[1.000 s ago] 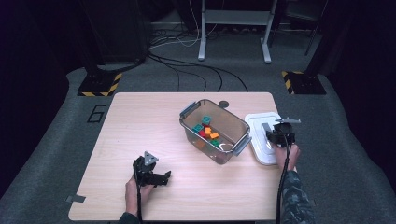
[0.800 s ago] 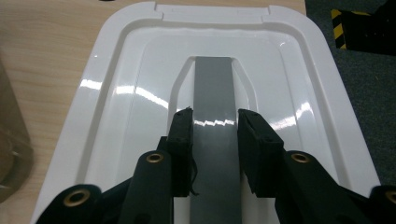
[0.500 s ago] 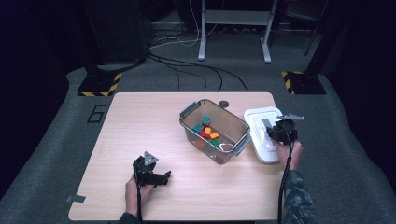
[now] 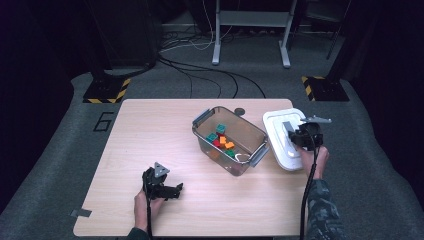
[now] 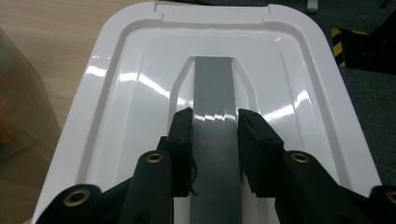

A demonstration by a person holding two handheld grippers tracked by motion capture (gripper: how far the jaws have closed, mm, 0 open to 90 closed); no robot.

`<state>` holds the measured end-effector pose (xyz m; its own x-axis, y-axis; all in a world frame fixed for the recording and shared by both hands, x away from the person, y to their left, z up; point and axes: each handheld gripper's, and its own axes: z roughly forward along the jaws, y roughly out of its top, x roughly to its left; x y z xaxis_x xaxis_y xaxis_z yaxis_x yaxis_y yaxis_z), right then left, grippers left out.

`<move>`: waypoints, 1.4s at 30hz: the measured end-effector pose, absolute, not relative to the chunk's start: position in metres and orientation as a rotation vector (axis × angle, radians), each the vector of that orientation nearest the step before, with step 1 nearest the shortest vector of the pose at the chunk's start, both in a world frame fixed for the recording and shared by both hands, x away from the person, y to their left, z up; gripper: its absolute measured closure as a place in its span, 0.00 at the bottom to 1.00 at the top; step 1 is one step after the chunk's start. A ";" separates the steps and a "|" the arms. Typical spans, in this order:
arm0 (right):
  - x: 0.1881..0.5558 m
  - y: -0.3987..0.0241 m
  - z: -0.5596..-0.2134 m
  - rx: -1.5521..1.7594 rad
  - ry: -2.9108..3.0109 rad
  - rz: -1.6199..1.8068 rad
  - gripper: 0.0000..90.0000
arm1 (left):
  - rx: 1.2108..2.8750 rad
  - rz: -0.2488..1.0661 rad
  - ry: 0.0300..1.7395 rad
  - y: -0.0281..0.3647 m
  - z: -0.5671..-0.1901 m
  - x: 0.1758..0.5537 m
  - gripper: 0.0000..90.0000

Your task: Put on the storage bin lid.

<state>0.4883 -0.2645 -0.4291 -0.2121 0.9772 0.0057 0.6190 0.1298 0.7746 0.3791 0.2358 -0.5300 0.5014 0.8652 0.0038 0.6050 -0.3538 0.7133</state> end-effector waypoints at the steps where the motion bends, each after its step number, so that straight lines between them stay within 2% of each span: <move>1: 0.488 -0.265 -0.427 1.532 1.896 0.905 0.74 | 2.087 0.508 1.200 0.236 -0.530 0.379 0.00; 21: 0.486 -0.273 -0.379 1.484 1.869 0.932 0.74 | 2.087 0.508 1.200 0.236 -0.530 0.379 0.00; 42: 0.489 -0.237 -0.339 1.353 1.953 1.030 0.74 | 2.087 0.508 1.200 0.236 -0.530 0.379 0.00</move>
<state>0.4887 -0.2372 -0.3393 -0.3458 0.9383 -0.0107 0.5208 0.2014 0.8296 0.3791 0.2358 -0.5300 0.5017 0.8650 0.0039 0.6050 -0.3541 0.7132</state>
